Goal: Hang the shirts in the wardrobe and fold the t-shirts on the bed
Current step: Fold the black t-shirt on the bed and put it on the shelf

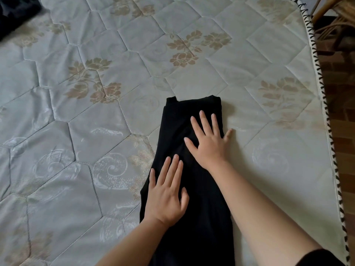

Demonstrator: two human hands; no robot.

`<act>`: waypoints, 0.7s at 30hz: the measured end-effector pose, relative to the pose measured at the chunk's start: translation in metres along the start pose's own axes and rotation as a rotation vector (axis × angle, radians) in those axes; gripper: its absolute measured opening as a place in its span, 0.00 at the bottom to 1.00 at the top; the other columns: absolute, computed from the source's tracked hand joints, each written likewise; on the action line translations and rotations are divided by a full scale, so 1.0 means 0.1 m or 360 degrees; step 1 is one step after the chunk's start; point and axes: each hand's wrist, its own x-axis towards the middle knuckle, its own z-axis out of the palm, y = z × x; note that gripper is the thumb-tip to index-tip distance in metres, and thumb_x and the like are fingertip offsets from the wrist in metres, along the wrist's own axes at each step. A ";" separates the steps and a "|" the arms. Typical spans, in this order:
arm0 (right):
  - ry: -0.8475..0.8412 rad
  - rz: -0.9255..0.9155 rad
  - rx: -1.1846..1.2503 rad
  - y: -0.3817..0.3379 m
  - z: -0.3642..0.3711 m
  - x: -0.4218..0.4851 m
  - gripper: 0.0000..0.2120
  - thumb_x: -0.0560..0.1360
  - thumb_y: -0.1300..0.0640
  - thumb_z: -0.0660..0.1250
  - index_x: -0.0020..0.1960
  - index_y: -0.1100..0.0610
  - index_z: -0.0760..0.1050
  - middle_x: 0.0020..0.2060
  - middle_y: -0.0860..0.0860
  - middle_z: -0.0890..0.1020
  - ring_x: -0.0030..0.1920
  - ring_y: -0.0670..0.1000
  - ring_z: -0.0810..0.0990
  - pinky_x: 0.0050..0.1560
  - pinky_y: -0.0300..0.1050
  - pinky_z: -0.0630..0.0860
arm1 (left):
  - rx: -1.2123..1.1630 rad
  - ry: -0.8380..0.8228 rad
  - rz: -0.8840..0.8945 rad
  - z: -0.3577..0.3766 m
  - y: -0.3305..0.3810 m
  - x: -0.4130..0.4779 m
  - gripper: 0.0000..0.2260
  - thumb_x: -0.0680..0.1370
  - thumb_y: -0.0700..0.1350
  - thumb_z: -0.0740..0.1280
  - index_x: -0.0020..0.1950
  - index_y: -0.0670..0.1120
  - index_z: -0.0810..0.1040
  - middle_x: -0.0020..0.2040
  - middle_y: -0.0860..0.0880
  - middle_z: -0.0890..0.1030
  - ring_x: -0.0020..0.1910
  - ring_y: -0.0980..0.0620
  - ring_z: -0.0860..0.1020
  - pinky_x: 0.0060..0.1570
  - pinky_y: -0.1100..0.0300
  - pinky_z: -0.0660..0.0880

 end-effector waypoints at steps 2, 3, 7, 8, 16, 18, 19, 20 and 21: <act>-0.0017 0.0043 0.0026 0.02 -0.06 0.15 0.30 0.78 0.36 0.45 0.76 0.43 0.40 0.76 0.45 0.39 0.76 0.51 0.36 0.68 0.71 0.44 | -0.0005 0.0002 0.0002 0.00 0.00 0.00 0.31 0.71 0.51 0.56 0.75 0.46 0.59 0.76 0.50 0.59 0.76 0.52 0.51 0.70 0.41 0.52; -0.0028 0.0068 0.0036 0.01 -0.09 0.22 0.30 0.78 0.36 0.45 0.76 0.43 0.40 0.76 0.45 0.39 0.76 0.51 0.37 0.68 0.71 0.44 | -0.0011 0.0009 0.0003 0.00 0.00 -0.01 0.31 0.71 0.51 0.56 0.75 0.46 0.59 0.76 0.50 0.59 0.76 0.52 0.51 0.72 0.44 0.52; -0.0038 0.0164 0.0025 -0.08 -0.14 0.36 0.30 0.79 0.37 0.43 0.77 0.46 0.40 0.77 0.48 0.40 0.76 0.53 0.37 0.68 0.72 0.42 | -0.0034 0.0002 0.0009 -0.01 0.00 -0.01 0.32 0.71 0.50 0.57 0.75 0.46 0.59 0.76 0.50 0.59 0.76 0.51 0.52 0.70 0.47 0.50; -0.0023 0.0176 -0.0002 -0.13 -0.15 0.35 0.31 0.79 0.37 0.43 0.77 0.48 0.39 0.77 0.49 0.40 0.76 0.55 0.37 0.68 0.71 0.40 | -0.0032 -0.0001 0.0008 -0.01 0.01 0.00 0.32 0.71 0.50 0.57 0.75 0.46 0.59 0.76 0.50 0.59 0.76 0.51 0.53 0.70 0.47 0.50; 0.0001 -0.0415 -0.0089 -0.44 0.08 0.07 0.28 0.76 0.43 0.47 0.71 0.52 0.68 0.71 0.51 0.68 0.71 0.60 0.65 0.64 0.69 0.63 | -0.0017 -0.0005 -0.0005 -0.01 0.00 0.00 0.33 0.70 0.51 0.57 0.75 0.46 0.58 0.75 0.50 0.60 0.76 0.53 0.49 0.70 0.47 0.50; 0.0015 -0.0564 -0.0096 -0.39 0.06 0.16 0.27 0.78 0.42 0.46 0.75 0.48 0.59 0.75 0.47 0.59 0.75 0.57 0.56 0.69 0.68 0.52 | -0.0014 -0.0003 -0.0010 -0.01 0.01 -0.01 0.32 0.70 0.51 0.57 0.75 0.46 0.58 0.75 0.49 0.61 0.76 0.52 0.52 0.70 0.47 0.50; 0.0017 -0.0581 -0.0069 -0.36 0.06 0.22 0.27 0.79 0.41 0.46 0.76 0.46 0.54 0.76 0.45 0.53 0.77 0.54 0.49 0.70 0.67 0.45 | -0.0010 0.0005 -0.0010 -0.01 0.02 -0.01 0.32 0.70 0.51 0.57 0.75 0.46 0.59 0.75 0.49 0.61 0.75 0.51 0.54 0.70 0.47 0.51; 0.0009 -0.0527 -0.0028 -0.34 0.03 0.28 0.27 0.80 0.42 0.47 0.77 0.45 0.49 0.77 0.43 0.49 0.77 0.52 0.44 0.70 0.66 0.41 | -0.0007 0.0012 -0.0009 -0.02 0.02 -0.01 0.32 0.70 0.51 0.57 0.74 0.45 0.60 0.75 0.49 0.61 0.75 0.51 0.54 0.70 0.47 0.51; 0.0014 -0.0431 0.0006 -0.33 0.00 0.32 0.27 0.80 0.42 0.47 0.77 0.45 0.47 0.77 0.42 0.46 0.77 0.50 0.41 0.71 0.65 0.38 | -0.0006 0.0021 -0.0009 -0.02 0.02 0.00 0.32 0.70 0.51 0.57 0.74 0.45 0.60 0.75 0.49 0.61 0.75 0.51 0.55 0.70 0.47 0.51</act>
